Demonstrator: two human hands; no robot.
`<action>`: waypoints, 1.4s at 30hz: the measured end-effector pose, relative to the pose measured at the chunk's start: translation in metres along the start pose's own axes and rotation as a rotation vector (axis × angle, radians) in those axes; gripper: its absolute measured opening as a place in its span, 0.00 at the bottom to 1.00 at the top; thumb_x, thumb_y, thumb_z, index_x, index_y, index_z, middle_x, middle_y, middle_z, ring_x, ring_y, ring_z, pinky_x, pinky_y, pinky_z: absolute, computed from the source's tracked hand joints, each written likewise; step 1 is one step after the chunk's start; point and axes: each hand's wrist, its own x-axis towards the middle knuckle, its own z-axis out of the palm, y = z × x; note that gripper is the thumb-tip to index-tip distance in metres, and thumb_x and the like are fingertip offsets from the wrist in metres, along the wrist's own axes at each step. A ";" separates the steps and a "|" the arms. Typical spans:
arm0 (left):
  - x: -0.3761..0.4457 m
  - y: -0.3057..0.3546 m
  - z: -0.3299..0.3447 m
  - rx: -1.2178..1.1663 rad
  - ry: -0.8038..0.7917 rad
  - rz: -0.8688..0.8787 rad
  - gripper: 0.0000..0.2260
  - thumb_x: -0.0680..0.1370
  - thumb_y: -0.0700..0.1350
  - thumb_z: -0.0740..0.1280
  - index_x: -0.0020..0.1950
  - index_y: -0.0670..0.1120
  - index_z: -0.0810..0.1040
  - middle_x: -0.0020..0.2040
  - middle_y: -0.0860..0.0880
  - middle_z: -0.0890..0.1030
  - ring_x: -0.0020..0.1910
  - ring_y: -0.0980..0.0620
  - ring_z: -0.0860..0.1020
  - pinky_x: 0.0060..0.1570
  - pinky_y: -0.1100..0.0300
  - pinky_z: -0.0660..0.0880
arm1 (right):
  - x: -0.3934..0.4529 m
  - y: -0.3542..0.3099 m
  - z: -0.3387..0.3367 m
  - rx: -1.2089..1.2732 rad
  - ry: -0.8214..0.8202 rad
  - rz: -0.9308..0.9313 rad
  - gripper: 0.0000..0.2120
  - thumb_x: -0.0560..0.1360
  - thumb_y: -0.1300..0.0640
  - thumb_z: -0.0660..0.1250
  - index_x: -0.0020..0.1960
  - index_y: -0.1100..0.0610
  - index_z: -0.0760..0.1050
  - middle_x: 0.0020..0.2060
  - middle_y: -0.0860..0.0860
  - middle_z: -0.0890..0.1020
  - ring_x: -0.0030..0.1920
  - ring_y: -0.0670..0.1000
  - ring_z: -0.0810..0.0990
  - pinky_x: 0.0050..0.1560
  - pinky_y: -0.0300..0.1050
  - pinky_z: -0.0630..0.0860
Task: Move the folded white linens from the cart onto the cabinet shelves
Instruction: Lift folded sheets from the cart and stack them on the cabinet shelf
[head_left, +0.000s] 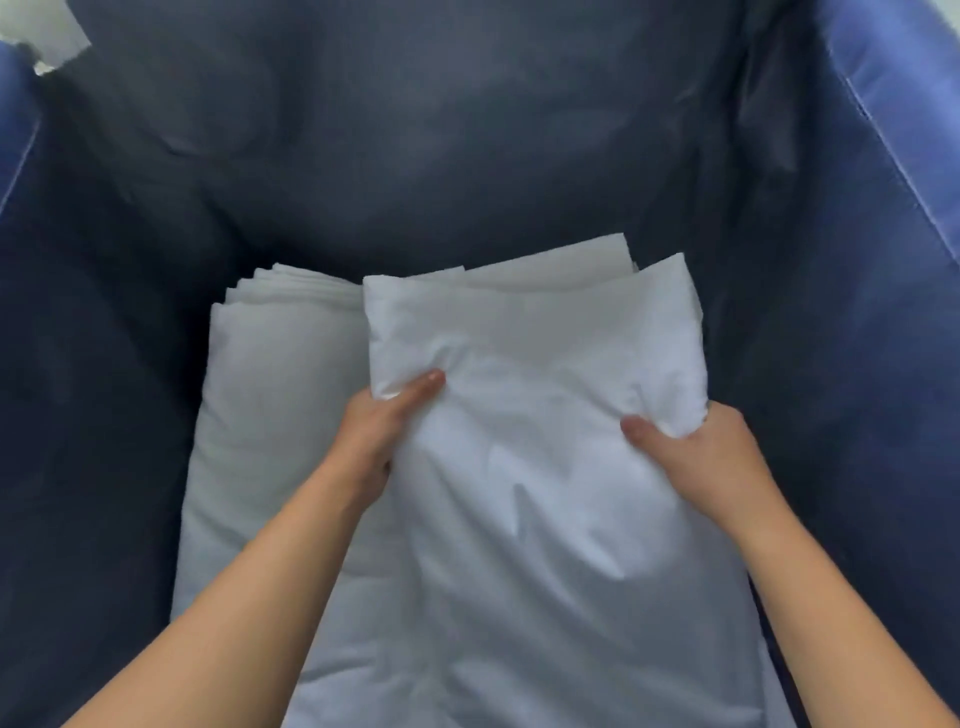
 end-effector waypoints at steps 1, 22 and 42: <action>0.009 0.007 0.014 0.015 -0.005 0.014 0.16 0.72 0.48 0.78 0.56 0.44 0.82 0.50 0.49 0.87 0.47 0.50 0.86 0.47 0.55 0.82 | 0.011 -0.005 -0.011 -0.017 0.032 -0.017 0.08 0.71 0.56 0.77 0.49 0.56 0.82 0.42 0.47 0.84 0.43 0.47 0.83 0.46 0.44 0.78; -0.040 -0.155 0.052 0.755 -0.003 -0.038 0.23 0.73 0.59 0.73 0.60 0.47 0.74 0.52 0.52 0.80 0.55 0.47 0.80 0.48 0.57 0.72 | 0.022 0.165 -0.015 -0.194 -0.033 0.420 0.24 0.71 0.44 0.75 0.61 0.57 0.78 0.53 0.51 0.83 0.52 0.55 0.81 0.55 0.50 0.79; -0.089 -0.208 0.000 0.484 -0.246 -0.345 0.15 0.72 0.51 0.77 0.55 0.49 0.80 0.50 0.50 0.85 0.47 0.52 0.83 0.42 0.55 0.81 | -0.058 0.208 -0.014 -0.410 0.029 0.501 0.29 0.67 0.36 0.73 0.59 0.53 0.73 0.53 0.50 0.81 0.54 0.58 0.80 0.51 0.51 0.77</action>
